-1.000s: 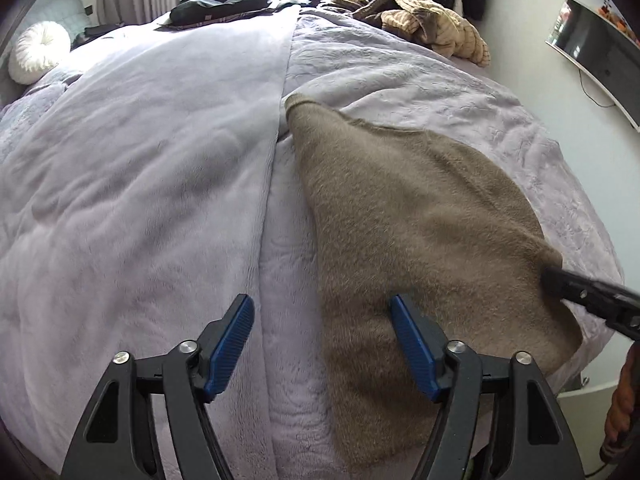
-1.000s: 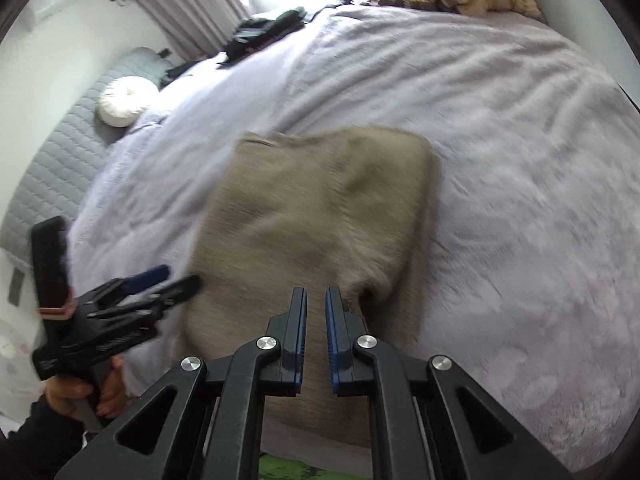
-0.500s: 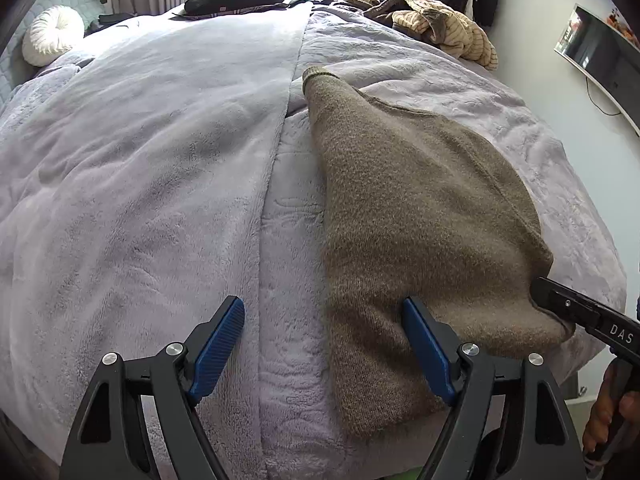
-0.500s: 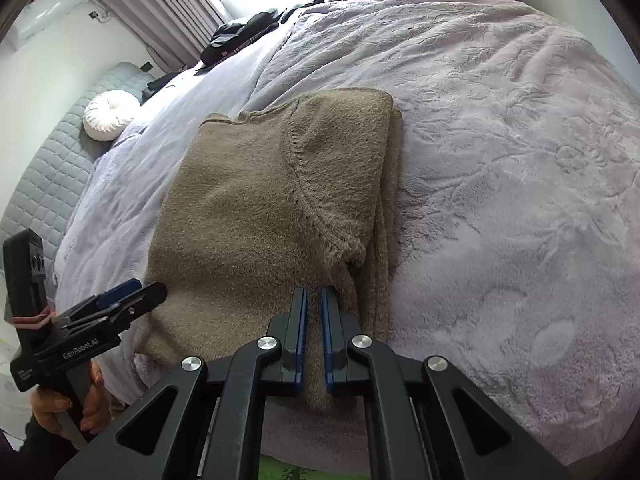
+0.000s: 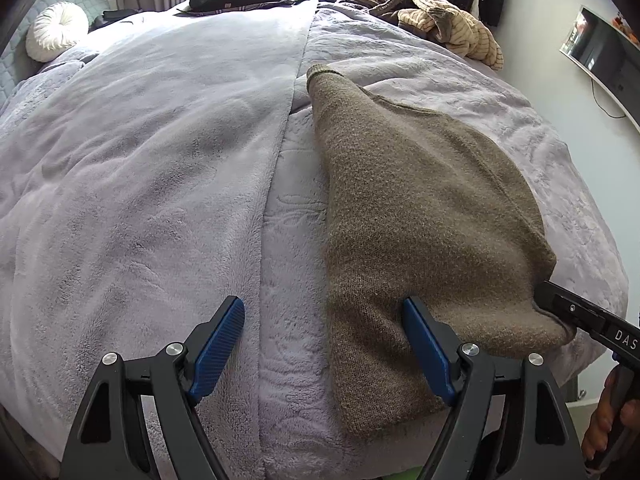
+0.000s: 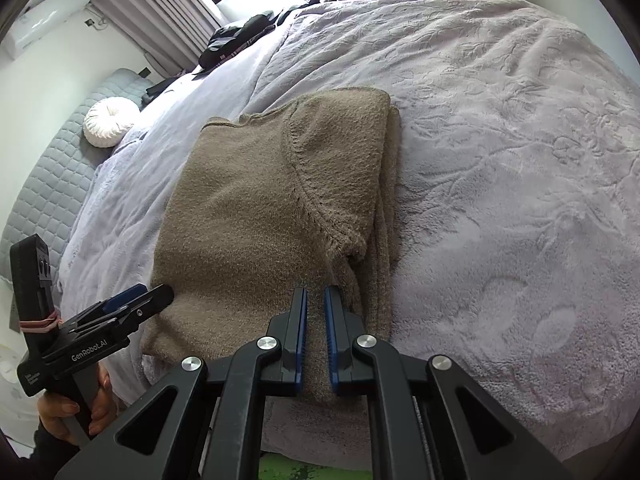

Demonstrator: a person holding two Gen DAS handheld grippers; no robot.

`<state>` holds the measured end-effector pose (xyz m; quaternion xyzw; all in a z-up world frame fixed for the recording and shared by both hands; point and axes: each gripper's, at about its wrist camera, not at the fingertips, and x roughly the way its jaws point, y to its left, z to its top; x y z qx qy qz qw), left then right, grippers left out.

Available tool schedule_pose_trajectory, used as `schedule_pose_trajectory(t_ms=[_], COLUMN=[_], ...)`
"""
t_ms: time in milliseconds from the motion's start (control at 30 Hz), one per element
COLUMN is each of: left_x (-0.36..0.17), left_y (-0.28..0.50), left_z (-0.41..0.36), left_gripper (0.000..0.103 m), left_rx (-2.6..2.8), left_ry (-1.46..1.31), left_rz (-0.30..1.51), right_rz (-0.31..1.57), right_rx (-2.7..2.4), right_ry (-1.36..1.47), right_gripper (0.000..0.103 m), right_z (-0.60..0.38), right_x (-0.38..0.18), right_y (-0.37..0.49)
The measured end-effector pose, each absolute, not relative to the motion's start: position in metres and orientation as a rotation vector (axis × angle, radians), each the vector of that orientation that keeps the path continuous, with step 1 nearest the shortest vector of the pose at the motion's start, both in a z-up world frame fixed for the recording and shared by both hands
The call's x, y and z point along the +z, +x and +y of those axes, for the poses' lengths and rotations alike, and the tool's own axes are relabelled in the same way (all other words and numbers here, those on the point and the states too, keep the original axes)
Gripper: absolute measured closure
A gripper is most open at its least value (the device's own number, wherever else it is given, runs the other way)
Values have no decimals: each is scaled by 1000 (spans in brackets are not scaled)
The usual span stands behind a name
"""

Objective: Fold small clothes
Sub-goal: 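Press the folded sweater flat with the closed right tool, then press along the folded edge again with the closed right tool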

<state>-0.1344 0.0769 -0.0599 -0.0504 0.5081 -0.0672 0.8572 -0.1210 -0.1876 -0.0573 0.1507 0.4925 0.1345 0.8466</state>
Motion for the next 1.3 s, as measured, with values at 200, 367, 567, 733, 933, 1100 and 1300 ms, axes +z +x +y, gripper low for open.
schedule_pose_trajectory(t_ms=[200, 367, 567, 733, 933, 1100, 1300], left_x=[-57, -52, -42, -25, -10, 2, 3], left_y=[-135, -136, -135, -133, -129, -126, -126], left_z=[75, 72, 70, 75, 74, 71, 64], left_gripper=[21, 21, 21, 21, 21, 21, 21], left_rx=[-122, -102, -79, -60, -58, -57, -68], left_ry=[-95, -73, -43, -56, -54, -53, -48], left_rz=[1071, 1065, 1060, 1032, 1015, 998, 1006], right_rz=[1042, 1049, 1070, 1058, 1053, 1056, 1049], right_rx=[284, 284, 276, 261, 247, 237, 251], right_ry=[317, 319, 312, 299, 297, 270, 248], right_gripper=[93, 93, 93, 92, 79, 56, 49], right_z=[-187, -187, -186, -190, -192, -188, -183], right_x=[-57, -53, -44, -28, -15, -3, 3], right_y=[-121, -121, -120, -115, -108, -104, -101])
